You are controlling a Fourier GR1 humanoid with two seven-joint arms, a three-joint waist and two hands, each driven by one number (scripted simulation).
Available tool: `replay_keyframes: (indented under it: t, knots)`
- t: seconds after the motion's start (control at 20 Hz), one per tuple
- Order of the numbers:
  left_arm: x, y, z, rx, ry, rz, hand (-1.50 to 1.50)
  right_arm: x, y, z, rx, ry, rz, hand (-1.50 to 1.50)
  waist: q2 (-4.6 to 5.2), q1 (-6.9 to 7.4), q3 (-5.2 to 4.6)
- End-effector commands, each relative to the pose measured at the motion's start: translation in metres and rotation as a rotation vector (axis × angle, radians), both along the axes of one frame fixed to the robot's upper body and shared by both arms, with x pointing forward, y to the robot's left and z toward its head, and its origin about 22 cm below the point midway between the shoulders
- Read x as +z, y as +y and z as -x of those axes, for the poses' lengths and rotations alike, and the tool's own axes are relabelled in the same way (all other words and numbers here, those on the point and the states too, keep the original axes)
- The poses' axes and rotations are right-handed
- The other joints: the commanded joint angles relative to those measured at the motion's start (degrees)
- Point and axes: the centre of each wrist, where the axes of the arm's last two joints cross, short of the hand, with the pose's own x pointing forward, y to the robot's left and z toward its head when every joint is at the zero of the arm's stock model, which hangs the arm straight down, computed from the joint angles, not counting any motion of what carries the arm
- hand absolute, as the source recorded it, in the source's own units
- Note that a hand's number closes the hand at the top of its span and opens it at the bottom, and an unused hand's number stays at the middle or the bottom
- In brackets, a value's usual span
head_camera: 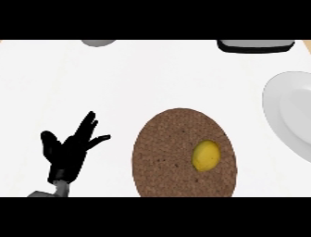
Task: Pick the cupcake from the placemat and place it in the plate
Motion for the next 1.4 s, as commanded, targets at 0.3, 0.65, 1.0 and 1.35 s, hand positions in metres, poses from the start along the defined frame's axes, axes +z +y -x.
replay_keyframes:
  t: [0.3,0.65,1.0,1.35]
  knots:
    - [-0.009,0.004,0.002,-0.006,0.049,-0.043,0.0,0.01,-0.055,-0.068,-0.272,-0.075,-0.121,1.5,0.7,2.82,0.16]
    - [0.003,-0.006,-0.011,-0.033,0.02,-0.043,0.0,0.016,-0.086,-0.116,-0.312,-0.072,-0.124,1.5,0.78,3.76,0.26]
    - [-0.003,-0.005,-0.008,-0.049,0.018,-0.047,0.0,-0.007,-0.142,-0.142,-0.37,0.182,-0.075,1.5,1.39,4.89,0.11]
    - [-0.003,-0.015,-0.012,-0.055,0.024,-0.054,0.0,-0.034,-0.184,-0.163,-0.186,0.34,-0.064,-1.5,1.24,5.09,0.13]
